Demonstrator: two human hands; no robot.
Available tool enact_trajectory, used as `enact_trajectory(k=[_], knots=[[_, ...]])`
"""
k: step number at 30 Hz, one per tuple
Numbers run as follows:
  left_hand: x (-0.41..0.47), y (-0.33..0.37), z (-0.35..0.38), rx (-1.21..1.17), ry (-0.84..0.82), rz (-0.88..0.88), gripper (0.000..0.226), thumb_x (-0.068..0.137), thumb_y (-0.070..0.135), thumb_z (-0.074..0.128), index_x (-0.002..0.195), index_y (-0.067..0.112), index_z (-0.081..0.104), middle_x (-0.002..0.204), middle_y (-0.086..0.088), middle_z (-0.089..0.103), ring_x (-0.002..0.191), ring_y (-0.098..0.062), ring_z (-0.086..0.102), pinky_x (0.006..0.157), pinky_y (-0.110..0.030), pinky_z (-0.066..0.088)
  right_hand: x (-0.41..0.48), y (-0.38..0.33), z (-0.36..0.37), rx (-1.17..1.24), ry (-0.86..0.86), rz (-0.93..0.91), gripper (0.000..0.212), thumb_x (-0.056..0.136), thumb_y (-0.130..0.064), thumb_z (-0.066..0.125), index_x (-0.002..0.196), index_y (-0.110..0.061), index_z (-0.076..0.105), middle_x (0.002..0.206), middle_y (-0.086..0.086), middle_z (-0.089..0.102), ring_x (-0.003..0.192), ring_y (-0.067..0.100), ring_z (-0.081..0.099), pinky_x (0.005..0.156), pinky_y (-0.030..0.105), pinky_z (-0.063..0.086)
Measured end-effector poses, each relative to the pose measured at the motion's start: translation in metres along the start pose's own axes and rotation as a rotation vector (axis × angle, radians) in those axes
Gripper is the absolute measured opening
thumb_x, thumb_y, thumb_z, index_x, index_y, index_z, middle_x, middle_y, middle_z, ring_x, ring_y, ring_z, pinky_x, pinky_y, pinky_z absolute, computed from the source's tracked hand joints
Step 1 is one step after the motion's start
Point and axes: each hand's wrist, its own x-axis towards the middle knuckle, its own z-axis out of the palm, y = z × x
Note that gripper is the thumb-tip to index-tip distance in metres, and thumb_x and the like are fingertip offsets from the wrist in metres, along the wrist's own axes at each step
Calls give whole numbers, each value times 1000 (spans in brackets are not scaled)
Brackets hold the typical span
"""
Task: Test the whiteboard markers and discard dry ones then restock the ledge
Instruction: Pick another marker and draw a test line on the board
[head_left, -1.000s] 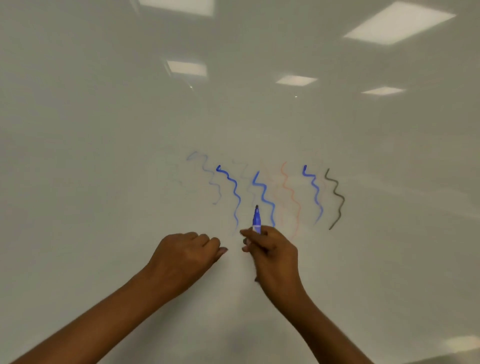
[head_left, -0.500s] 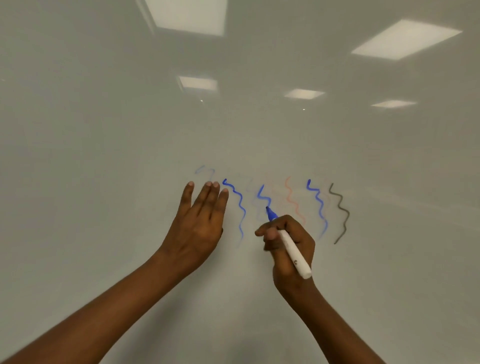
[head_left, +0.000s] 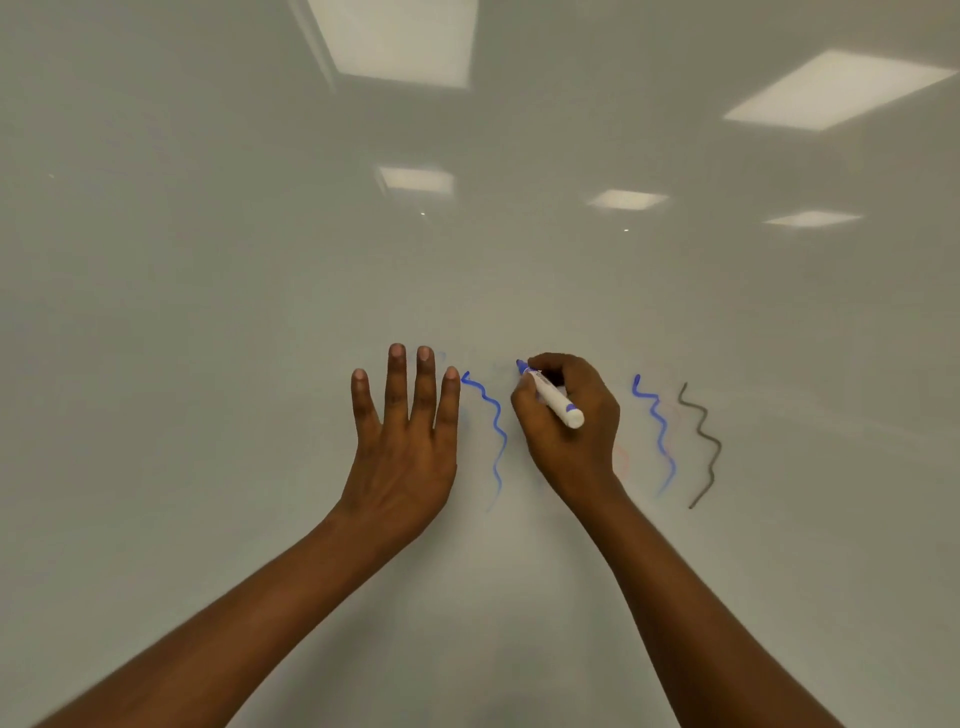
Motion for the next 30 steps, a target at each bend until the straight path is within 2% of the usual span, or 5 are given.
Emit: enact_trajectory(k=[4, 8, 15, 23, 30], knots=[[4, 1, 0, 9, -35, -29, 56, 93, 6, 9, 149, -4, 2, 151, -34, 10, 138, -56, 4, 104, -75, 7, 7, 12, 10, -65, 62, -121, 14, 73, -17, 62, 84, -9, 60, 86, -22, 51, 108, 17, 42, 75, 17, 39], [5, 3, 2, -22, -58, -47, 56, 93, 7, 5, 148, -3, 5, 151, -33, 13, 138, -55, 3, 103, -75, 7, -3, 25, 10, -75, 63, -203, 13, 77, -20, 60, 80, -7, 61, 82, -4, 61, 104, 11, 42, 76, 36, 46], [-4, 9, 9, -34, -29, -17, 70, 76, 1, 43, 142, -6, 24, 149, -34, 21, 137, -56, 9, 102, -76, 10, -40, 39, -10, -35, 34, -38, 13, 76, -29, 59, 73, -17, 63, 76, -17, 53, 97, 3, 46, 76, 43, 43], [-25, 17, 13, -167, -46, -22, 72, 65, 4, 50, 134, -4, 32, 149, -27, 27, 144, -42, 2, 110, -67, 8, -91, 49, -19, -117, -64, 33, 13, 75, -29, 61, 72, -17, 66, 72, -14, 57, 98, 9, 46, 77, 37, 36], [-45, 27, 10, -702, -128, -257, 95, 66, 1, 50, 148, 18, 7, 158, 2, -1, 146, -16, -2, 116, -43, 0, -108, 5, -26, 239, -63, 304, 11, 72, -18, 77, 78, -24, 70, 93, -4, 67, 111, -7, 47, 80, 5, 39]])
